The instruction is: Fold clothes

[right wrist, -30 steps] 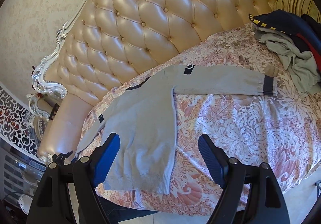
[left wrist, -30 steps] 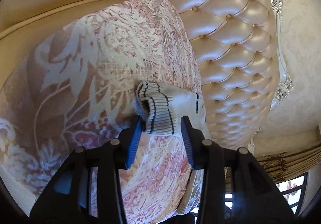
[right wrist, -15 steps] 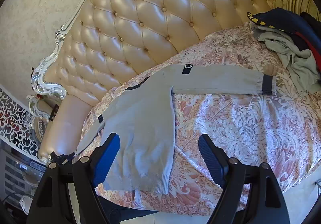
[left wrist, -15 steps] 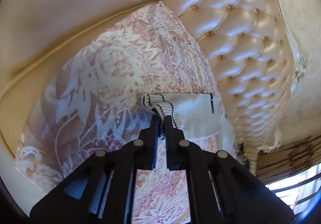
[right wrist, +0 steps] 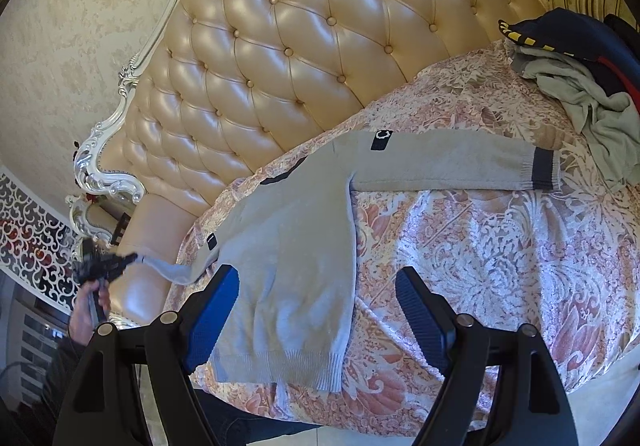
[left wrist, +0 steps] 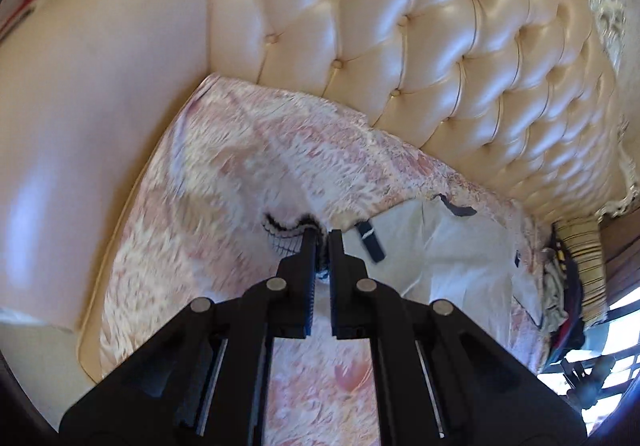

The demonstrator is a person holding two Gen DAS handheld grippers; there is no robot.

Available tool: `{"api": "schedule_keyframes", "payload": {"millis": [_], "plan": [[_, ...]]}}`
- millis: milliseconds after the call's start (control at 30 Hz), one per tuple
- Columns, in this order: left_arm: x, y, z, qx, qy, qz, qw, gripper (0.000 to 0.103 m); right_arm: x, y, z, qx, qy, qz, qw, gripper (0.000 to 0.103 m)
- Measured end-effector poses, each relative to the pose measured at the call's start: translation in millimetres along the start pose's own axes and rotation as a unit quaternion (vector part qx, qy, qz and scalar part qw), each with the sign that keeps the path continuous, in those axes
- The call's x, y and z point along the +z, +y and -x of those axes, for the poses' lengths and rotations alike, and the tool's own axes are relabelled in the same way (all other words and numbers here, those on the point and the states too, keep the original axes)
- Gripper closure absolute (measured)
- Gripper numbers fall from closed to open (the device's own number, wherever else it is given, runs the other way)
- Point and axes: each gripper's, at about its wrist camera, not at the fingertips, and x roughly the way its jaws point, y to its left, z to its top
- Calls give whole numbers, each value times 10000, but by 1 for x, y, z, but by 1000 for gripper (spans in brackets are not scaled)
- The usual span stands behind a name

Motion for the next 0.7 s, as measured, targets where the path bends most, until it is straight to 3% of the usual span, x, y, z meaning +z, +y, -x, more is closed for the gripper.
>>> {"api": "schedule_keyframes", "payload": {"millis": [133, 300, 467, 600, 700], "plan": [[43, -83, -35, 321, 121, -509, 9981, 97, 4, -9, 12, -46, -117, 25, 9999, 21], [51, -214, -89, 591, 280, -1654, 9841, 97, 11, -24, 28, -74, -251, 15, 9997, 21], [14, -345, -153, 644, 555, -2952, 9516, 97, 13, -46, 41, -110, -373, -99, 9992, 21], [-44, -408, -208, 879, 742, -3702, 9218, 97, 11, -67, 52, -112, -469, -291, 9984, 21], [-89, -432, -247, 1189, 715, -4007, 9056, 97, 9, -80, 59, -122, -493, -382, 9980, 21]]}}
